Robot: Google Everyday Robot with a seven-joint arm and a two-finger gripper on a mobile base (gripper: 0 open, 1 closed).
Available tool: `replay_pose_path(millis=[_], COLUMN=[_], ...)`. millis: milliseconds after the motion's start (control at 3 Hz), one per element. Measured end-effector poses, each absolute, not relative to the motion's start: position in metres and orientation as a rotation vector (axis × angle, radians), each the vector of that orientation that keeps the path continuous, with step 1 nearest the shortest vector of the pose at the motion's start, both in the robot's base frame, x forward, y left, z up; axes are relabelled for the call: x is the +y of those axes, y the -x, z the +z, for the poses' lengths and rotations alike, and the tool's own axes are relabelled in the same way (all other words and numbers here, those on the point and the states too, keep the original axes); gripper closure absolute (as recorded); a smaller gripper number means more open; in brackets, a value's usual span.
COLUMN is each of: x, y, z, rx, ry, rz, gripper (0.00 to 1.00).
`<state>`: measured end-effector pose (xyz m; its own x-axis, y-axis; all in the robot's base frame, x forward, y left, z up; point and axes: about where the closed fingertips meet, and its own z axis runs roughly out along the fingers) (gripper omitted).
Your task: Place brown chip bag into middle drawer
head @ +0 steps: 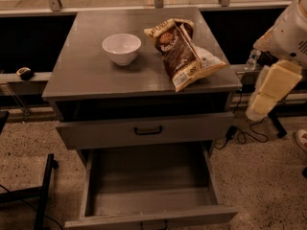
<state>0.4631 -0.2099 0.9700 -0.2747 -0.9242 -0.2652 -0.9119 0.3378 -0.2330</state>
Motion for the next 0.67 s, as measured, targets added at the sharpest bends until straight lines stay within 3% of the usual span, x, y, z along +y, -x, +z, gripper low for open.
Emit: replay_pose_path(millis=[667], x=[-0.158], y=[-0.617], z=[0.980], rx=[2.158], ry=[1.261], rz=[-0.036], gripper=[0.00])
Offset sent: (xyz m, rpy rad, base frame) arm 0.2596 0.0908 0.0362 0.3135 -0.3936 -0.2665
